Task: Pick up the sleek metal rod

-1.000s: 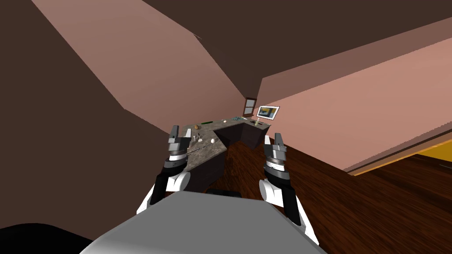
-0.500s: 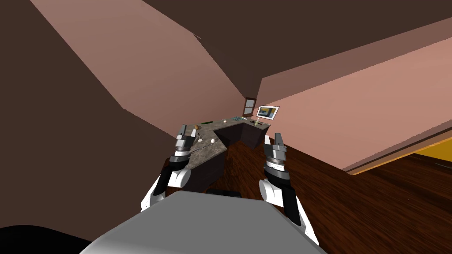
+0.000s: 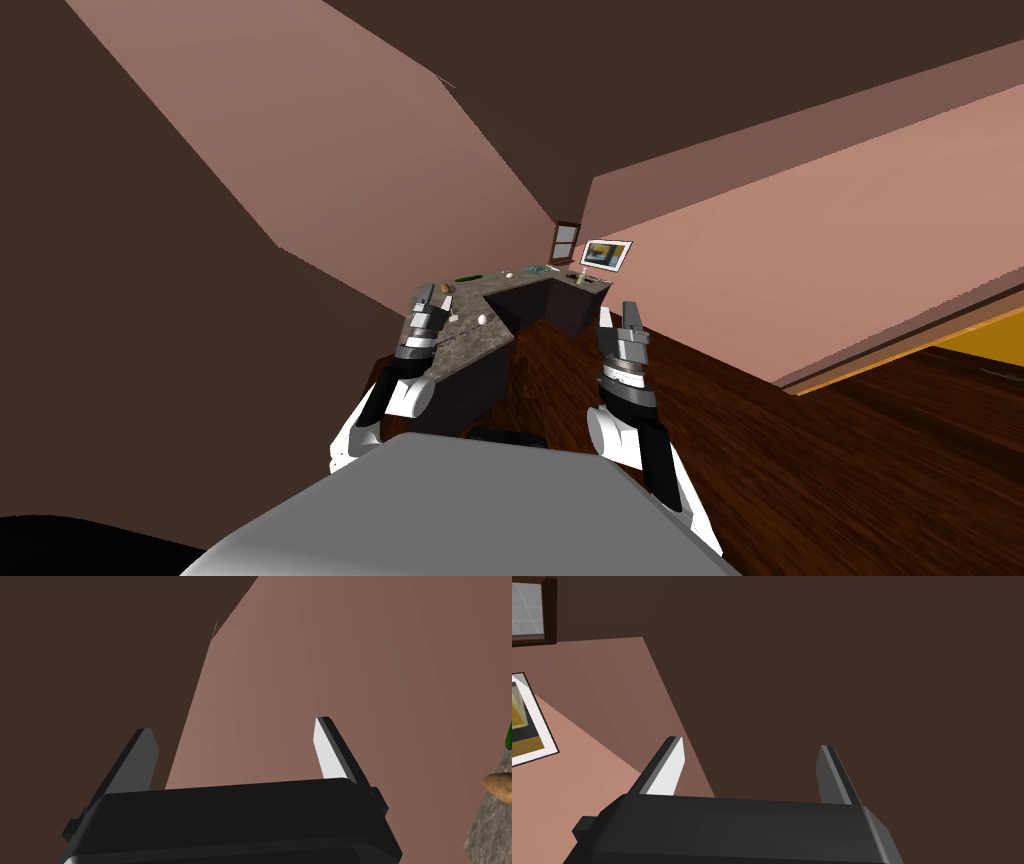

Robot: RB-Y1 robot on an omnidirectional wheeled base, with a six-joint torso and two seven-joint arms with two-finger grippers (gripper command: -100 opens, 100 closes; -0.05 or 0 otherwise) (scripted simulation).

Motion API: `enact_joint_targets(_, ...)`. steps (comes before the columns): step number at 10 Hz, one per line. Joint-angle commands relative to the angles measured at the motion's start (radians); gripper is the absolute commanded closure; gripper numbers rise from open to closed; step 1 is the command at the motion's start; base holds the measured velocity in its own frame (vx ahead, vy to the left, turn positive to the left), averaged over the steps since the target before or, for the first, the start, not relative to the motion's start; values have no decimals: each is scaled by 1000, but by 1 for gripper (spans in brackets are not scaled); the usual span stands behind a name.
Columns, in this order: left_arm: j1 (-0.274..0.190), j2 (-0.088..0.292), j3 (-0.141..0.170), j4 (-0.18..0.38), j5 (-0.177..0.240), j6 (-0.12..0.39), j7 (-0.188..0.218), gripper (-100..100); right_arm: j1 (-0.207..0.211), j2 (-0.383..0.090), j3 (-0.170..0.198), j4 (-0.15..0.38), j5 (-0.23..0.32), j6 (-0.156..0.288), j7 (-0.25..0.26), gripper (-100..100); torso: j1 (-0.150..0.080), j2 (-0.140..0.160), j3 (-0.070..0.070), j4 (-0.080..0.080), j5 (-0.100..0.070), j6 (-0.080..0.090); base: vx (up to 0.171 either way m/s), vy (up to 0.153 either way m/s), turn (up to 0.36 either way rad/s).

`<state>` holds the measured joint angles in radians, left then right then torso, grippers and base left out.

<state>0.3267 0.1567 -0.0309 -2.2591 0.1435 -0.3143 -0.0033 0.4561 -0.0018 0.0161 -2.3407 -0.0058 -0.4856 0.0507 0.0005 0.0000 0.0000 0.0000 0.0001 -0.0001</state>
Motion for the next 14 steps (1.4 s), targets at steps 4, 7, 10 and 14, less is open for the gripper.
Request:
enact_joint_targets(4, -46, 17, -3, 31, 15, 114, 47, -100, 0, 0, 0, 0, 0, 0, 0, 0, 0, 0, 0, 0, 0, 0, -2, 6, -7)
enact_joint_targets(7, -94, 35, -2, 65, 32, 197, 98, -100, 0, 0, 0, 0, 0, 0, 0, 0, 0, 0, 0, 0, 0, 0, -3, 7, -9)
enact_joint_targets(10, -119, 44, -2, 84, 40, 282, 124, -100, 0, 0, 0, 0, 0, 0, 0, 0, 0, 0, 0, 0, 0, 0, -2, 7, -8)
enact_joint_targets(14, -172, 64, -1, 124, 59, 388, 180, -100, 0, 0, 0, 0, 0, 0, 0, 0, 0, 0, 0, 0, 0, 0, -2, 5, -7)
